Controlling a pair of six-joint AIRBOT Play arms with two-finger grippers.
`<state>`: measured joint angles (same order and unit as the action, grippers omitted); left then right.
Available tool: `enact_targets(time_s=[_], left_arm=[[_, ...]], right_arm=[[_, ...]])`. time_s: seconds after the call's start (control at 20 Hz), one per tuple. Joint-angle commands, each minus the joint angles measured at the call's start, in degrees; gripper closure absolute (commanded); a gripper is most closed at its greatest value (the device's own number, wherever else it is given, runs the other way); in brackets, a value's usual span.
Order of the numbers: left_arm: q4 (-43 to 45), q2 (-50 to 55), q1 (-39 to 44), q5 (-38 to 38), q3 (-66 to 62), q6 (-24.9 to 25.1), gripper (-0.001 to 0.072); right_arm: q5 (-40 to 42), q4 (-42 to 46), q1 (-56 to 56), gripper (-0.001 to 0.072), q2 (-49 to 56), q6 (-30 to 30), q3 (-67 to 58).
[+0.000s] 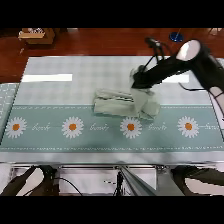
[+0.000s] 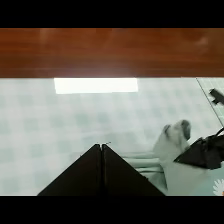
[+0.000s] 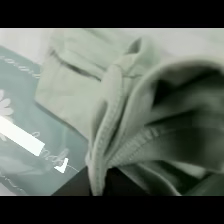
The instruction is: Fold the shirts.
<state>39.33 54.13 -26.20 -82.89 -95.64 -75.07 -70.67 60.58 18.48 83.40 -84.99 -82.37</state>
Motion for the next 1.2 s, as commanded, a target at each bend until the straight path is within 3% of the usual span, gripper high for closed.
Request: enact_targets(time_s=[0.0, 0.15, 0.25, 0.35, 0.45, 0.65, 0.75, 0.9, 0.95, 1.0, 1.05, 1.15], left_arm=[[0.33, -1.95, -0.90, -0.37, 0.00, -0.15, 0.0685], [0.35, -1.95, 1.64, -0.81, 0.02, -0.13, 0.0684], [0.37, -1.84, 2.89, -1.22, 0.04, -0.07, 0.0684], [0.42, -1.66, 3.56, -1.20, 0.07, 0.04, 0.0685], [1.27, -1.09, 3.78, -1.20, 0.07, 0.04, 0.0684], [3.78, 0.72, 3.78, -1.22, 2.51, 0.04, 0.0684], [3.76, 1.31, 3.78, -1.22, 6.80, 0.07, 0.0684], [3.78, 1.53, 3.78, -1.22, 14.64, 2.34, 0.0678], [3.78, 1.53, 3.78, -1.22, 17.16, 3.56, 0.0608], [3.78, 1.53, 3.78, -1.20, 19.67, 3.74, 0.0425], [3.78, 1.53, 3.78, -1.16, 21.81, 3.93, 0.0304], [4.85, 1.53, 3.78, -1.14, 25.31, 4.15, 0.0300]], right_arm=[[6.49, -0.02, 8.15, 0.0688, 4.04, -3.78, 0.00], [12.68, -0.50, 12.35, 0.0678, 6.43, -7.21, 0.00], [17.33, -3.54, 14.32, 0.0414, 7.32, -7.45, 0.00], [20.85, -7.93, 15.37, 0.0274, 7.37, -3.69, -0.07], [20.72, -9.18, 15.43, 0.0258, 6.67, -0.96, -0.07], [11.63, 0.92, 11.80, 0.0259, 1.62, -0.92, -0.07], [2.62, 11.30, 7.80, 0.0259, -2.36, -0.92, -0.07], [-12.26, 34.23, -0.20, 0.0267, -7.96, -0.70, -0.04], [-16.06, 39.93, -3.98, 0.0307, -8.87, 0.55, 0.02], [-18.05, 40.52, -8.39, 0.0307, -9.40, 1.60, 0.57], [-18.51, 36.39, -13.88, 0.0300, -9.70, 2.19, 1.88], [-16.55, 21.49, -23.98, 0.0161, -9.75, 2.54, 6.45]])
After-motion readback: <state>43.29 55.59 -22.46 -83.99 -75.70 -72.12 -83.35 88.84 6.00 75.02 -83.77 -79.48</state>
